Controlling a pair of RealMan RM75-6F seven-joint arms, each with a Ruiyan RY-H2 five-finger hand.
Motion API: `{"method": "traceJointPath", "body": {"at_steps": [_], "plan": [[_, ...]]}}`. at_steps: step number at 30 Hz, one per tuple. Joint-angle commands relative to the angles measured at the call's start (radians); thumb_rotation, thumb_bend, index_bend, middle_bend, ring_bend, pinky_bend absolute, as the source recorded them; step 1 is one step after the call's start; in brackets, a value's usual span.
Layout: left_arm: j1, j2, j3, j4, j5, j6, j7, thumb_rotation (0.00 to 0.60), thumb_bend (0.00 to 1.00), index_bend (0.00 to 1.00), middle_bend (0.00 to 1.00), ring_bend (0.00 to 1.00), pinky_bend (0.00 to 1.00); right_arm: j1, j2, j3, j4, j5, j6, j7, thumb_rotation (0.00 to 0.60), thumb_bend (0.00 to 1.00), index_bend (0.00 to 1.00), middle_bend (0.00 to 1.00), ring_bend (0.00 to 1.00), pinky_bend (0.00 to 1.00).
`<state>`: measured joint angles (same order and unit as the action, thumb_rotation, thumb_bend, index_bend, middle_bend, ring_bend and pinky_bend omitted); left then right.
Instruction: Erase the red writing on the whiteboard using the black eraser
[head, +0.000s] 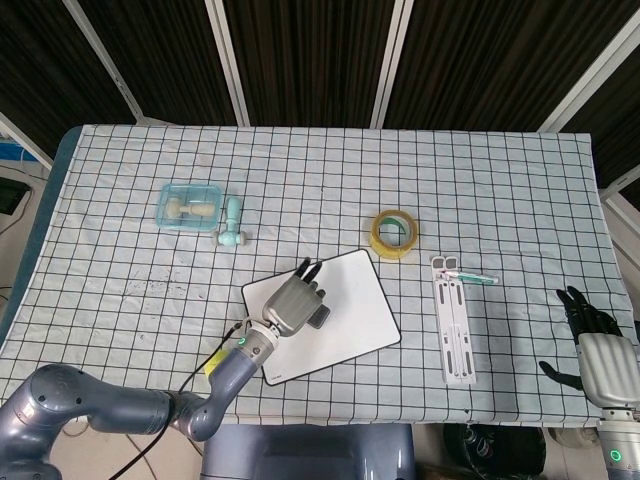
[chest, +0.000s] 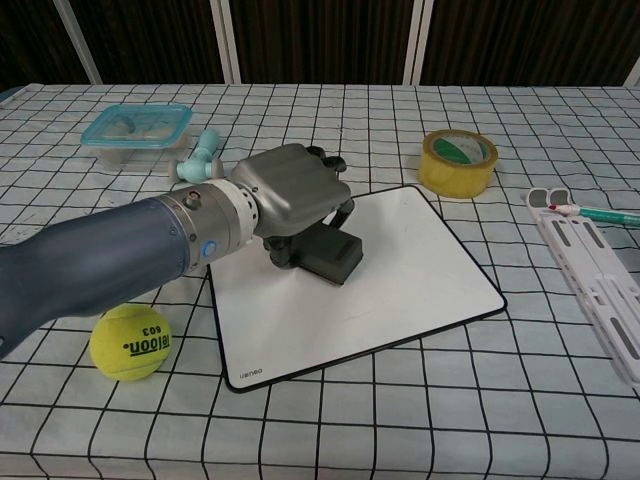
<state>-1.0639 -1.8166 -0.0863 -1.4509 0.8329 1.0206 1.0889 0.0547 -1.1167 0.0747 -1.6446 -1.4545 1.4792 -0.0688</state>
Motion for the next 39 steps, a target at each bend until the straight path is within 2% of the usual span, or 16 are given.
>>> {"method": "traceJointPath", "body": {"at_steps": [1, 6, 11, 17, 22, 25, 29, 33, 39], "plan": [[0.002, 0.018, -0.004, -0.021, 0.004, 0.010, -0.002, 0.600, 0.31, 0.43, 0.49, 0.04, 0.08, 0.000, 0.000, 0.000, 0.000, 0.001, -0.001, 0.001, 0.600, 0.07, 0.05, 0.08, 0.19, 0.22], [0.020, 0.108, -0.013, -0.141, 0.027, 0.061, -0.005, 0.600, 0.31, 0.43, 0.49, 0.04, 0.08, 0.001, 0.000, 0.001, 0.001, 0.001, 0.000, 0.002, 0.600, 0.07, 0.05, 0.08, 0.19, 0.22], [0.056, 0.249, -0.005, -0.296, 0.045, 0.122, -0.002, 0.600, 0.31, 0.43, 0.49, 0.04, 0.08, 0.001, 0.001, 0.001, -0.002, -0.002, 0.001, -0.002, 0.600, 0.07, 0.05, 0.08, 0.19, 0.22], [0.120, 0.428, 0.050, -0.434, 0.087, 0.179, -0.021, 0.600, 0.31, 0.42, 0.48, 0.04, 0.08, 0.000, -0.001, 0.000, -0.004, -0.004, 0.004, -0.007, 0.600, 0.07, 0.05, 0.08, 0.19, 0.22], [0.194, 0.550, 0.104, -0.486, 0.134, 0.205, -0.117, 0.600, 0.31, 0.42, 0.48, 0.04, 0.08, -0.002, -0.002, 0.000, -0.003, 0.001, 0.003, -0.006, 0.600, 0.07, 0.05, 0.08, 0.19, 0.21], [0.236, 0.598, 0.141, -0.464, 0.185, 0.196, -0.198, 0.600, 0.31, 0.42, 0.48, 0.04, 0.08, -0.001, -0.003, 0.000, -0.002, -0.001, 0.004, -0.007, 0.600, 0.07, 0.05, 0.08, 0.19, 0.22], [0.281, 0.613, 0.170, -0.393, 0.233, 0.181, -0.307, 0.600, 0.31, 0.42, 0.48, 0.04, 0.08, -0.002, -0.004, 0.000, -0.001, -0.003, 0.005, -0.009, 0.600, 0.07, 0.05, 0.08, 0.19, 0.22], [0.309, 0.586, 0.176, -0.282, 0.260, 0.156, -0.400, 0.600, 0.31, 0.42, 0.48, 0.04, 0.08, -0.001, -0.005, 0.001, -0.002, -0.001, 0.005, -0.009, 0.600, 0.07, 0.05, 0.08, 0.19, 0.22], [0.316, 0.514, 0.166, -0.119, 0.251, 0.090, -0.451, 0.600, 0.31, 0.42, 0.48, 0.04, 0.08, -0.001, -0.004, 0.001, -0.003, 0.001, 0.004, -0.011, 0.600, 0.07, 0.05, 0.08, 0.19, 0.22]]}}
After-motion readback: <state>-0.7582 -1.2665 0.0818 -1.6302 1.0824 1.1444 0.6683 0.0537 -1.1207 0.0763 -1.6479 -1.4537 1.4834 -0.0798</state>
